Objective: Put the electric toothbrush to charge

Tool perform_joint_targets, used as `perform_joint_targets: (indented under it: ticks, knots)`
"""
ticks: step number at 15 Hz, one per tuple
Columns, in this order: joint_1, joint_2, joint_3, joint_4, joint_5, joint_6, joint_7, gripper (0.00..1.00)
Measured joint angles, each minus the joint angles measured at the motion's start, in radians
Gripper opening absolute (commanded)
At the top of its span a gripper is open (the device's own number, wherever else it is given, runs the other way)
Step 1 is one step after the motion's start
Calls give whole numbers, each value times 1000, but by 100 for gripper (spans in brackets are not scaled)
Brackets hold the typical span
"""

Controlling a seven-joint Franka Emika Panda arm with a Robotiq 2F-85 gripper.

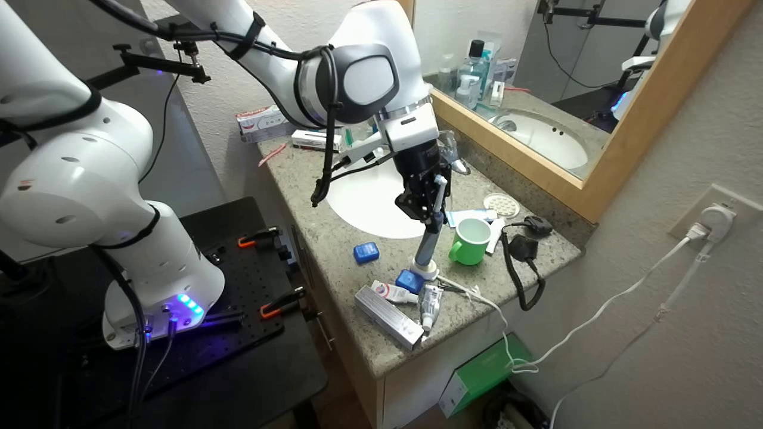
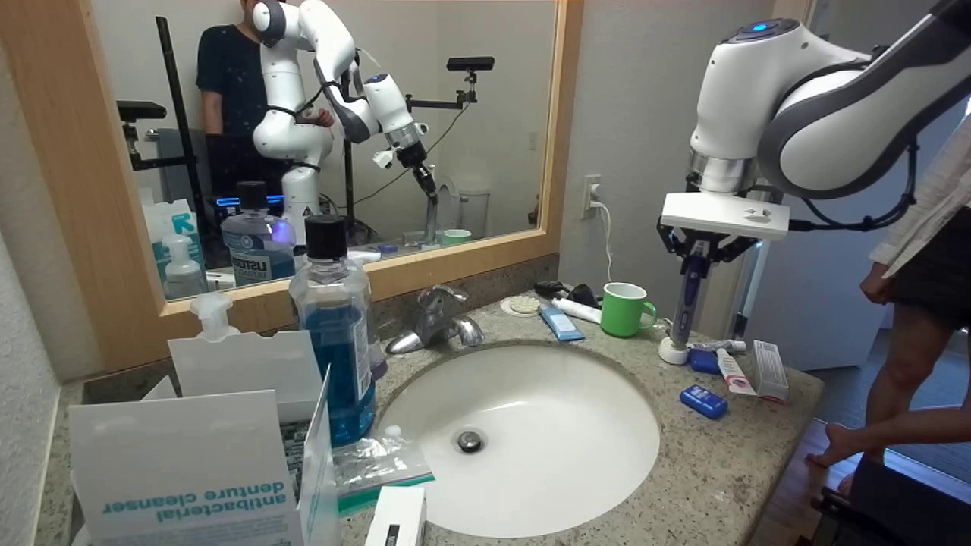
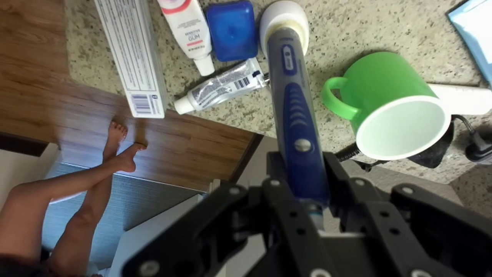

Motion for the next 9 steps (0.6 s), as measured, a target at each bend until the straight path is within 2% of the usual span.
perform_joint_targets:
  ticks: [9]
  knots:
    - [1, 1, 0, 0, -29, 0, 38, 7]
